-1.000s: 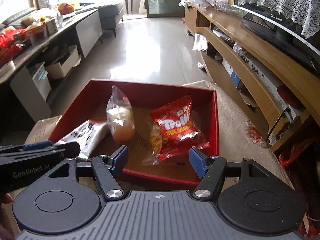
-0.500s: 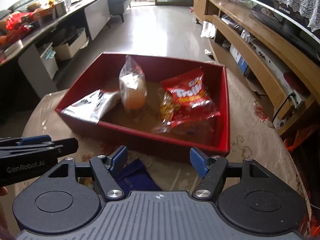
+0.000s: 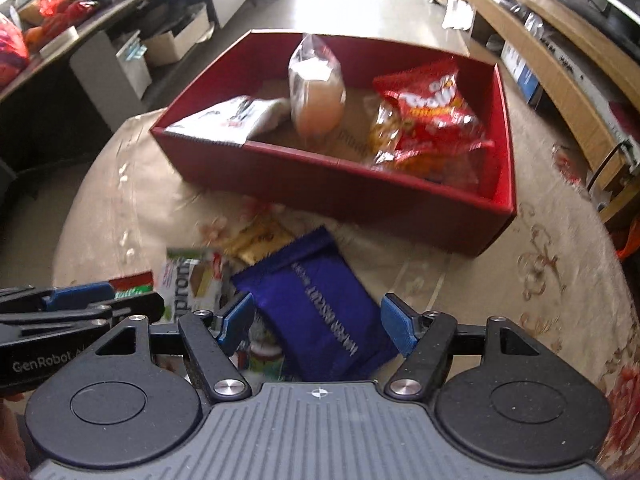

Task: Organize snacks
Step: 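Grasp the blue Wafer Biscuit pack with the right tool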

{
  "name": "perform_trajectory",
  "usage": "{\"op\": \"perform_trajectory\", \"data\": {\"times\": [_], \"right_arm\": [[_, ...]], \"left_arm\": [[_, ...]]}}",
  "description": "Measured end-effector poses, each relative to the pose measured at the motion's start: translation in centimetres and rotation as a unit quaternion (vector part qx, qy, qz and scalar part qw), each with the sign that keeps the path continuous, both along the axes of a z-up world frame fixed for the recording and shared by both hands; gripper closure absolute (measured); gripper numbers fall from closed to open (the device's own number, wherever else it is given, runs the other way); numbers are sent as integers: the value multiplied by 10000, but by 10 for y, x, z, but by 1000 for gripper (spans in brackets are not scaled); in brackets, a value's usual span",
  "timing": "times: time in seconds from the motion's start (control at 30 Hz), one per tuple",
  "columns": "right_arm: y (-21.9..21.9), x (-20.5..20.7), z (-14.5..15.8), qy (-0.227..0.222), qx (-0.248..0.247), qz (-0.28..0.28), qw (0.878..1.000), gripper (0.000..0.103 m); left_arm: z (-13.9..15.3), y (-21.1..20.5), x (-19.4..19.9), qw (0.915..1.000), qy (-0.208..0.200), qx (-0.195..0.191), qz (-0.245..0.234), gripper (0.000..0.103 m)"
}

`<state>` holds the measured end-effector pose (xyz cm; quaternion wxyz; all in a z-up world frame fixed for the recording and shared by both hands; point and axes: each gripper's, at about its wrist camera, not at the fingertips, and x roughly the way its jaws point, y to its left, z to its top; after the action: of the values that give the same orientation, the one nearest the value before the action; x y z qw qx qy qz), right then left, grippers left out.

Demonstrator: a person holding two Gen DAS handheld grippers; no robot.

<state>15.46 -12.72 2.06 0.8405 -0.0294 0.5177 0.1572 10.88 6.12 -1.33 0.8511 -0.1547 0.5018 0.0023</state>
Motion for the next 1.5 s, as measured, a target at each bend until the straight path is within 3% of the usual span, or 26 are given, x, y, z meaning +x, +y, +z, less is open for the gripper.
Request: {"op": "perform_trajectory", "data": {"times": [0.47, 0.7, 0.87, 0.93, 1.03, 1.2, 1.27, 1.37, 1.5], "right_arm": [[-11, 21, -24, 524, 112, 237, 9983, 24], [-1, 28, -35, 539, -73, 356, 9979, 16], [-14, 31, -43, 666, 284, 248, 9971, 4], [-10, 27, -46, 658, 211, 357, 9970, 0], [2, 21, -49, 517, -118, 445, 9976, 0], [6, 18, -50, 577, -181, 232, 9979, 0], [5, 14, -48, 562, -161, 223, 9980, 4], [1, 5, -42, 534, -24, 196, 9984, 22], [-4, -2, -39, 436, -61, 123, 9990, 26]], "left_arm": [[-16, 8, -12, 9996, 249, -58, 120, 50], [-20, 10, -10, 9994, 303, -85, 137, 48], [-20, 17, -10, 9993, 285, -126, 229, 46], [-20, 19, -11, 9991, 286, -135, 286, 46], [-22, 19, -11, 9989, 317, -153, 321, 46], [-21, 18, -13, 9984, 315, -220, 417, 39], [-20, 19, -15, 9984, 289, -210, 447, 37], [-20, 22, -20, 9977, 290, -127, 607, 32], [-26, 20, -18, 9968, 377, -115, 697, 31]]}}
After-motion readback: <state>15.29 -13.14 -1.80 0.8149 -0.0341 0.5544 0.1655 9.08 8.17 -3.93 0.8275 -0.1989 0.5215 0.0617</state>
